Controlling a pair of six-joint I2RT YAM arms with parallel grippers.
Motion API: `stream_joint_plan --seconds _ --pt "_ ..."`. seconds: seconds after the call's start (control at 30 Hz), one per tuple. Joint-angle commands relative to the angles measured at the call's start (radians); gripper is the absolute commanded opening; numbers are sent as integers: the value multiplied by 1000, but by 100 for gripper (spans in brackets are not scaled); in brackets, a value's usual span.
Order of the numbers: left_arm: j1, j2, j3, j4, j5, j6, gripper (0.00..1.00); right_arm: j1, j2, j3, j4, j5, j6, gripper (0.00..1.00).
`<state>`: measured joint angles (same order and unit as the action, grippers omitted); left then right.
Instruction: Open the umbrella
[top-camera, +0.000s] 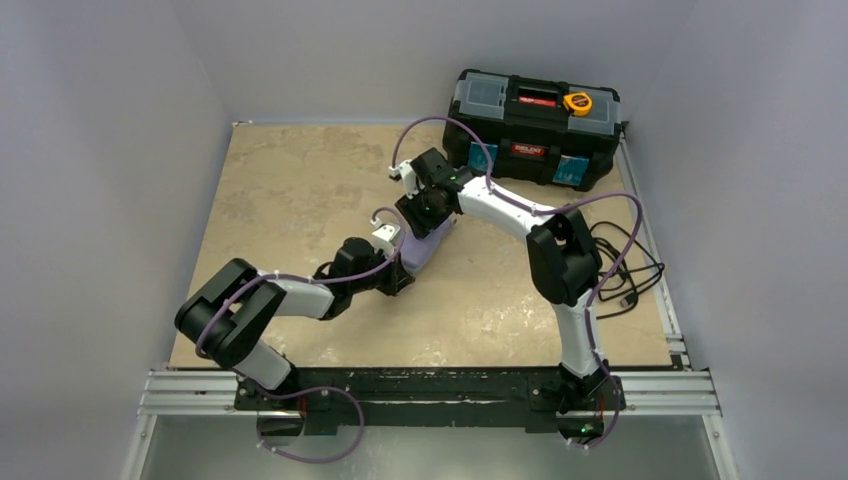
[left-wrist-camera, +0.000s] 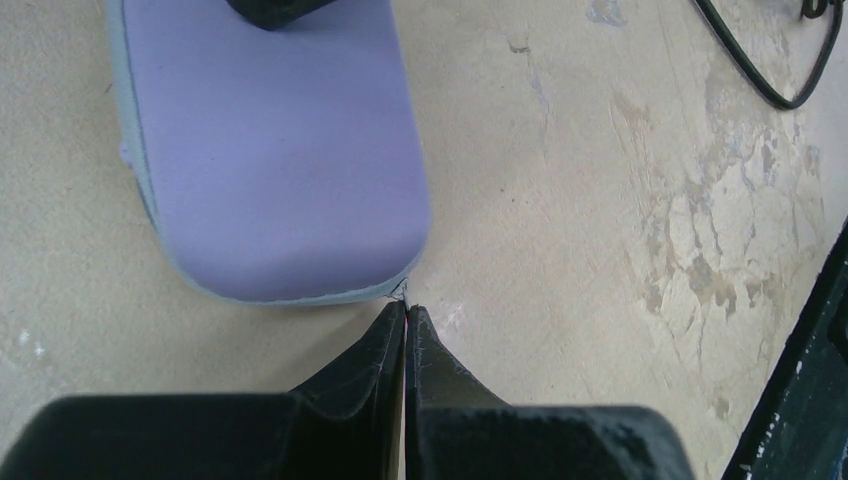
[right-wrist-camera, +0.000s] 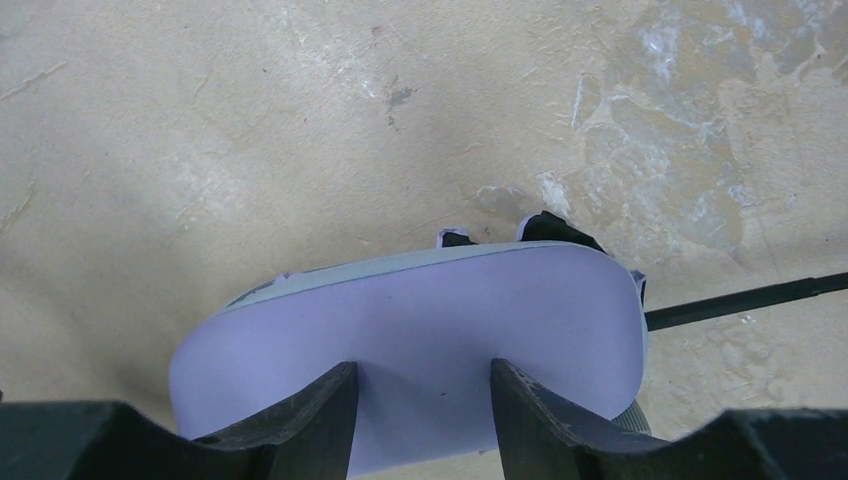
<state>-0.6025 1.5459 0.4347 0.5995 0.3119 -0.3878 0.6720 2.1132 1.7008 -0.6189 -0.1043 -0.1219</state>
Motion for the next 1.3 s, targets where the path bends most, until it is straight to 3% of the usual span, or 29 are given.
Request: stream_joint_plan --seconds 0.0,0.27,0.37,0.4,0.43,0.47,0.5,0.6,0.73,0.87,0.93,1.07,1.27 --pt "-60 60 57 88 -58 -52 0 12 159 -98 -31 40 81 48" --pt "-89 134 168 66 -198 -86 0 19 141 -129 -22 9 115 47" --pt "-95 121 168 92 -168 -82 0 23 129 -141 -17 -20 115 47" --pt "-95 97 152 114 -126 -56 13 23 123 -144 -14 -36 115 48" --pt "-97 59 131 129 -78 -28 37 24 114 -150 -5 -66 111 48" --pt "-97 6 105 129 -42 -9 55 25 102 -157 1 -70 105 49" --pt "-92 -53 80 110 -7 22 63 26 87 -155 4 -78 91 51" --pt "-69 -292 17 -34 84 64 73 26 22 -116 1 -178 40 59" --pt "1 -593 70 -383 196 54 77 25 -84 -30 -36 -264 7 66" --pt "164 -657 157 -661 268 28 81 -12 -176 -23 -59 -307 35 75" --pt "268 -615 199 -737 311 30 78 -55 -224 -60 -49 -333 96 77" --pt "399 -442 278 -724 339 7 69 -148 -289 -173 -33 -382 225 83" --pt "414 -156 405 -618 412 -5 54 -165 -342 -252 -23 -377 249 87"
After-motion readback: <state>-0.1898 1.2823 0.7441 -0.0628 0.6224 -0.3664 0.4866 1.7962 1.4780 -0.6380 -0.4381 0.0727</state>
